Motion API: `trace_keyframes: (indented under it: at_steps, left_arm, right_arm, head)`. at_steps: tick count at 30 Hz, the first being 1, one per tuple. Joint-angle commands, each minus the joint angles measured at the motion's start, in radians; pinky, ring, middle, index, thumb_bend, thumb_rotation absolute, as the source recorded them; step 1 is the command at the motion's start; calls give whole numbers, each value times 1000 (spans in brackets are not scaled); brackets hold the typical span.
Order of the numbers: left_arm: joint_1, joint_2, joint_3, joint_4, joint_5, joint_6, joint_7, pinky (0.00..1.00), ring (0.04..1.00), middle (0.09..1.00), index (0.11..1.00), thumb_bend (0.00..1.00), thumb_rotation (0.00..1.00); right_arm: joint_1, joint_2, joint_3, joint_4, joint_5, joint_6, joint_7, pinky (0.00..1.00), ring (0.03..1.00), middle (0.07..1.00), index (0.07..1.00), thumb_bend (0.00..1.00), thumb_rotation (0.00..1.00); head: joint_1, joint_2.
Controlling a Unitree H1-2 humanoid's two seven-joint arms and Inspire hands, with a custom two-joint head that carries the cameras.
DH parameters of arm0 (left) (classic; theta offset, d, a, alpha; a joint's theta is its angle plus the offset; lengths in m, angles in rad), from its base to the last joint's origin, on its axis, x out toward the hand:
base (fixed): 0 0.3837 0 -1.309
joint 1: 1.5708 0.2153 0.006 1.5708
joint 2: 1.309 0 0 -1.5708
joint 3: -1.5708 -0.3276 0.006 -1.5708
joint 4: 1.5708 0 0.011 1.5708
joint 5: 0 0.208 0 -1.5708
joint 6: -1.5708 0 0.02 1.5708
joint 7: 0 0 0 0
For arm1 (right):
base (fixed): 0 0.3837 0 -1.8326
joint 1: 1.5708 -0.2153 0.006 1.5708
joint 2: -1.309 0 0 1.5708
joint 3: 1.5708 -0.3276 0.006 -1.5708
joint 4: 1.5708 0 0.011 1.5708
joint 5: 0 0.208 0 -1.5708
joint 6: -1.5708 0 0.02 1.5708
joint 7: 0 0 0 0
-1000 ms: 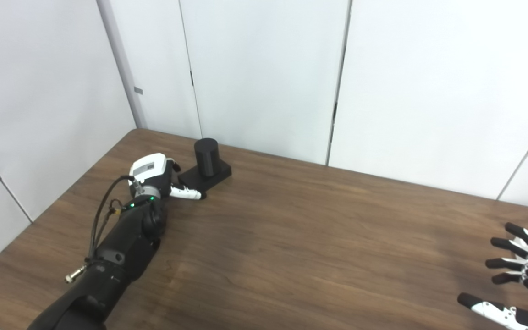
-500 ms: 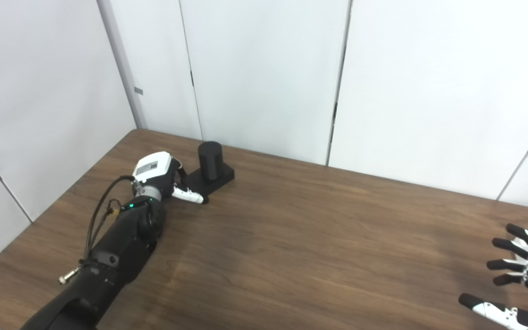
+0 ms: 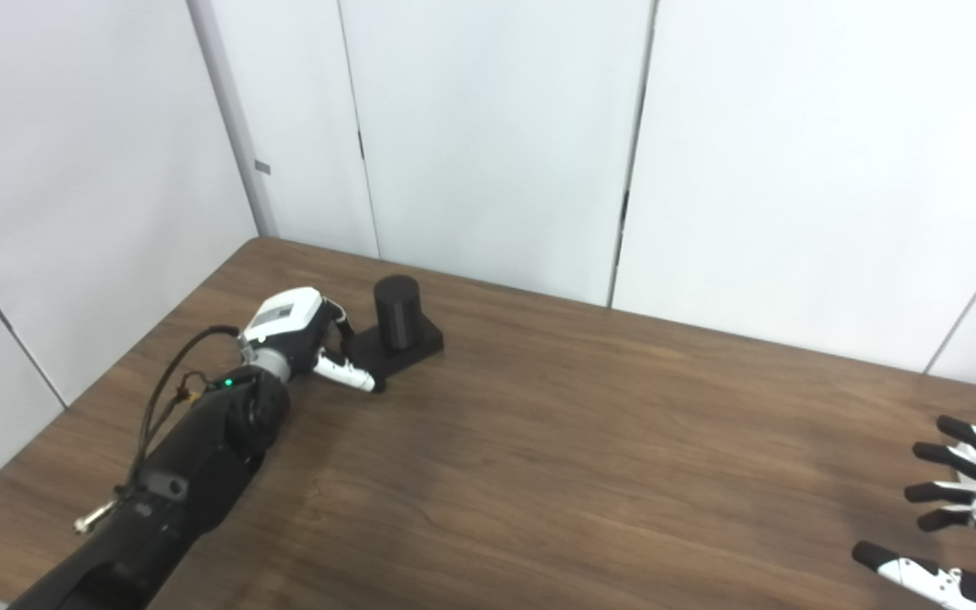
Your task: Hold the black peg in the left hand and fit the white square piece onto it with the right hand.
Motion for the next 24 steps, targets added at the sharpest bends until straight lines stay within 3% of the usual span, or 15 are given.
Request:
trace_keyframes:
  at_steps: [1, 4, 9, 15, 24]
  left_arm:
    - [2, -27, -52, -39, -33, -96, -60, 743, 872, 856, 484, 523, 59]
    - [15, -32, -83, -65, -35, -167, -61, 734, 868, 845, 485, 523, 65]
    - [26, -43, -140, -134, -23, -229, -96, 766, 897, 848, 483, 523, 67]
    - [24, -73, -208, -174, 16, -228, -140, 739, 895, 856, 487, 522, 75]
    - [17, -144, -306, -165, 81, -271, -127, 729, 874, 838, 488, 522, 75]
  right_arm:
    - [-32, -6, -11, -28, -4, -31, -14, 443, 578, 731, 807, 572, 0]
    - [-34, -7, -11, -25, -8, -32, -15, 440, 575, 731, 808, 569, 0]
    - [-34, -6, -13, -24, -11, -29, -15, 450, 582, 735, 811, 565, 0]
    - [-36, -5, -14, -22, -8, -27, -13, 457, 585, 739, 814, 567, 0]
    - [-36, -12, -20, 1, 40, -51, -8, 494, 611, 762, 832, 538, 0]
  head:
    - [1, 1]
    - [-7, 2]
    - [-17, 9]
    - [-40, 17]
    - [-95, 36]
